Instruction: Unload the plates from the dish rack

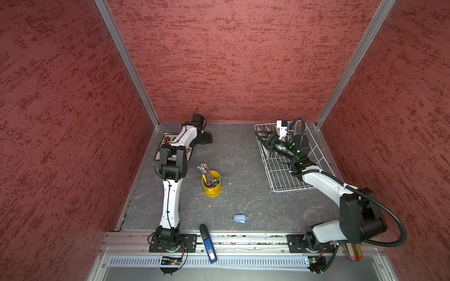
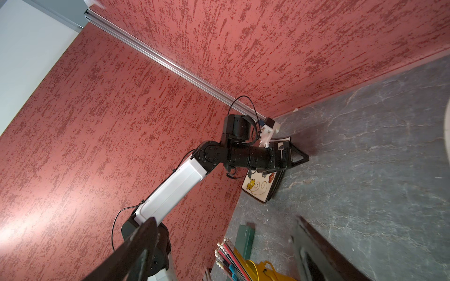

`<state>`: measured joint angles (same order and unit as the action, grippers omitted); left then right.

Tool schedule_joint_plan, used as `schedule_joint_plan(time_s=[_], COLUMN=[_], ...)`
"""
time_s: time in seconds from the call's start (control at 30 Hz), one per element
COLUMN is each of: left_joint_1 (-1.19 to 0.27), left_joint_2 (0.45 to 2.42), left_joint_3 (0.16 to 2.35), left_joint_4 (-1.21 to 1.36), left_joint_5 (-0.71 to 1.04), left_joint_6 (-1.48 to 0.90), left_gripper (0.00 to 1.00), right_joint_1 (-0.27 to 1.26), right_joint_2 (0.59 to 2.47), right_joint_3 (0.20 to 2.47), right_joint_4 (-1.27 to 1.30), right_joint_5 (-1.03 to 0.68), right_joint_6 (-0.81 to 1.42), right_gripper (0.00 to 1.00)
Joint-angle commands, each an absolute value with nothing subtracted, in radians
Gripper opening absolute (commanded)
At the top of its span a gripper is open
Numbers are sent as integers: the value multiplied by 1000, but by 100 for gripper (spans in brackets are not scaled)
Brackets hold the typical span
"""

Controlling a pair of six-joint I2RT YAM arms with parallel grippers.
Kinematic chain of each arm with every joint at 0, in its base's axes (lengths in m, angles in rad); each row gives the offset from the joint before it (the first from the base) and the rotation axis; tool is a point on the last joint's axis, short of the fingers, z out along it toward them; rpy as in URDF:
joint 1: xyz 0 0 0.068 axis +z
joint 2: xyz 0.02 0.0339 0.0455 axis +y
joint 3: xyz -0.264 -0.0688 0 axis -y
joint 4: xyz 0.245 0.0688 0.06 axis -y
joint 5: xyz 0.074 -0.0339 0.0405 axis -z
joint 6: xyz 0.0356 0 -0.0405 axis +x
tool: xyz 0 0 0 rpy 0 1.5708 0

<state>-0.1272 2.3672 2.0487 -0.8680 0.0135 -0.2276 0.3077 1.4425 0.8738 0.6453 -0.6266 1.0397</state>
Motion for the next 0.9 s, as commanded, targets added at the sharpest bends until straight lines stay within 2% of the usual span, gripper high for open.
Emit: schedule_joint_plan(time_s=[0.0, 0.33, 0.67, 0.87], left_joint_1=[-124, -73, 23, 112], left_joint_2=[2319, 2050, 1758, 1667], left_joint_3=[2050, 1882, 1536, 1363], left_joint_4=[-868, -898, -880, -817], left_joint_5=[-1, -38, -29, 66], left_joint_6=[-226, -265, -301, -322], left_gripper=[99, 99, 99, 99], right_joint_1=[304, 305, 305, 305], right_joint_2=[1431, 1461, 1529, 1537], right_joint_3=[876, 897, 921, 943], right_joint_4=[666, 667, 716, 698], right_joint_5=[-623, -639, -663, -674], right_joint_6=[1035, 1038, 1073, 1062], right_gripper=[87, 87, 87, 87])
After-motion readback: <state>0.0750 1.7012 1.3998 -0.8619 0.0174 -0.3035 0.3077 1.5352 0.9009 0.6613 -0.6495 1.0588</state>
